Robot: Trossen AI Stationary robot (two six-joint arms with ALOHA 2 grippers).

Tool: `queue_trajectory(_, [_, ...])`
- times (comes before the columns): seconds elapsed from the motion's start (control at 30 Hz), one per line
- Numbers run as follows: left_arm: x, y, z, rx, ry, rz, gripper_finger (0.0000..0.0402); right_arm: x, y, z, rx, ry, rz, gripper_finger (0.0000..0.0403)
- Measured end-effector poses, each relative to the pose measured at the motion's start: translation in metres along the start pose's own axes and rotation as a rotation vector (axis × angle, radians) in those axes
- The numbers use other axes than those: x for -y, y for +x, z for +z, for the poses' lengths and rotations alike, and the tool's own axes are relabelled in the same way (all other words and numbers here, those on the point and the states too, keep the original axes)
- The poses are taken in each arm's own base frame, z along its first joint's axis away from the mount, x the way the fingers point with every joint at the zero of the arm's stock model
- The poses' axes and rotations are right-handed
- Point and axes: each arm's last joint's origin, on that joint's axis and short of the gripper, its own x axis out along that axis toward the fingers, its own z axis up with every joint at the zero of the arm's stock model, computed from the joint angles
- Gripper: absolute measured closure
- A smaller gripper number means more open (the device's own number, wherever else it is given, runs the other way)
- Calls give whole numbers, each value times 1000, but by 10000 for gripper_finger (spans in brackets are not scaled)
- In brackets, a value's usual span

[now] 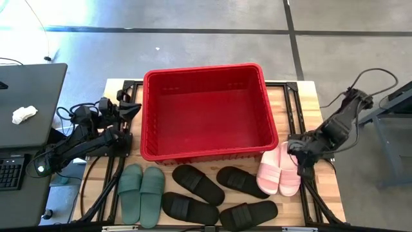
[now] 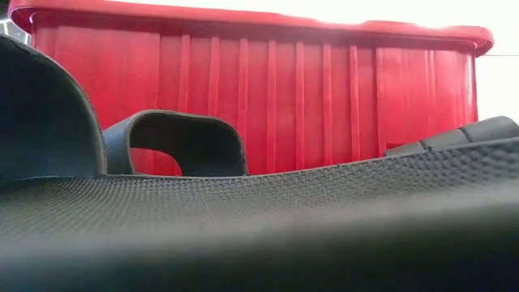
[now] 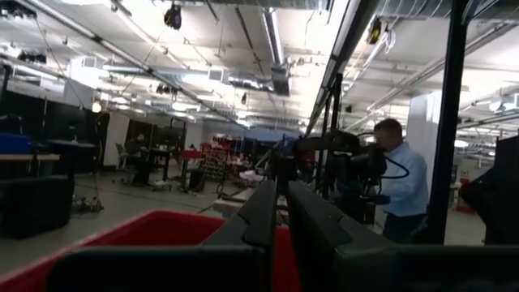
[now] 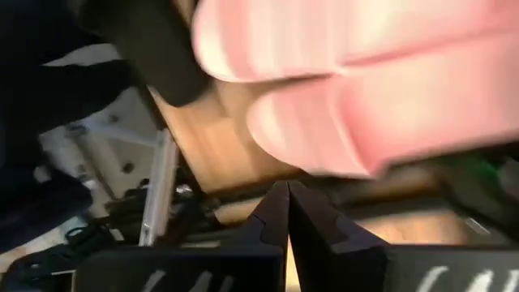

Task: Pick and place slides into bin
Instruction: Put the pink slide into the red bin

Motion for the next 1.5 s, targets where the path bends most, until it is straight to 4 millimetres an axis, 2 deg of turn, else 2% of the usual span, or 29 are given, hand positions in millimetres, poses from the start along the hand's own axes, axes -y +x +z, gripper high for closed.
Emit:
queue_trajectory(0.07, [0,0,-1,-13,1,3,376,5,19,2,0,2,43,402])
queue_trajectory(0.23, [-1,0,-5,-52,3,13,376,29,59,0,-103,95,13,402])
queue_trajectory(0.37, [-1,0,-5,-54,3,14,376,42,76,-4,-179,167,-1,402])
queue_trajectory(0.53, [-1,0,-5,-53,4,14,376,42,79,-2,-140,142,21,372])
queue_trajectory(0.8, [-1,0,-5,-53,4,14,376,44,80,1,-29,100,-39,256])
queue_trajectory(0.9, [-1,0,-5,-55,3,14,376,46,81,1,-17,102,-54,229])
queue_trajectory(1.13, [-2,0,-8,-83,18,21,376,47,91,2,-38,108,-42,218])
queue_trajectory(1.5, [-2,0,-9,-95,23,23,376,44,106,7,-77,127,-132,217])
